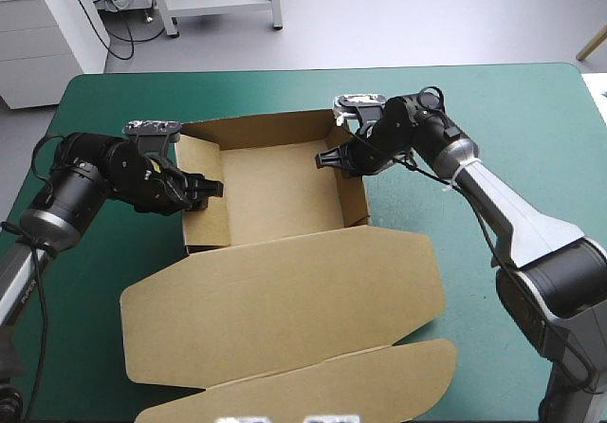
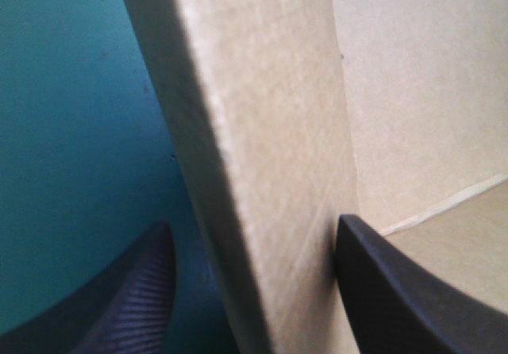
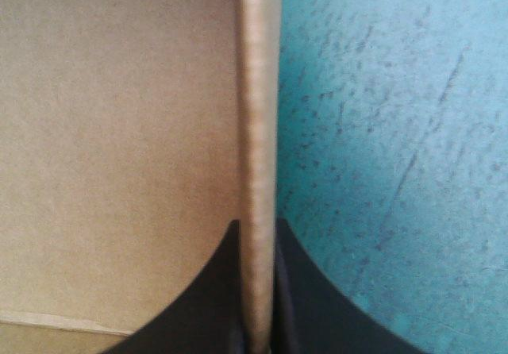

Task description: Fold the box

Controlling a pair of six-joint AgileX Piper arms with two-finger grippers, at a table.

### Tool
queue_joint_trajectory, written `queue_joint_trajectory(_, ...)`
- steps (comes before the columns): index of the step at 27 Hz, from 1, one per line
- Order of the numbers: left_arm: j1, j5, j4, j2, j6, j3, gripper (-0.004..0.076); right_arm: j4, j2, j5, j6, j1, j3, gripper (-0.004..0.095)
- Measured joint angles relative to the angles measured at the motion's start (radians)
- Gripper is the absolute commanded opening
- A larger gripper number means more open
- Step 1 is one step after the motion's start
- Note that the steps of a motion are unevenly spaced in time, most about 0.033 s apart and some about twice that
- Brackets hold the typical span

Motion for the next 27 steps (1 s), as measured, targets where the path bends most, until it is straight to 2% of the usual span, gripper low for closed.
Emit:
queue_joint_trajectory(5, 0.000, -0.002, 0.000, -0.001, 0.000, -0.001, 0.0417, 0.023, 0.000, 0.000, 0.000, 0.000, 0.000, -0.0018)
queue_joint_trajectory(8, 0.000, -0.006, 0.000, -0.001, 0.000, -0.001, 0.0373, 0.043, 0.000, 0.000, -0.003, 0.000, 0.000, -0.0018)
queue_joint_trajectory(19, 0.000, -0.029, 0.049, -0.002, -0.017, -0.001, -0.0009, 0.059, 0.000, 0.000, -0.006, -0.001, 0.000, -0.0018)
queue_joint_trajectory(27, -0.039, -0.027, 0.193, 0.008, -0.092, -0.001, -0.0010, 0.084, -0.001, 0.000, 0.008, -0.001, 0.000, -0.0018)
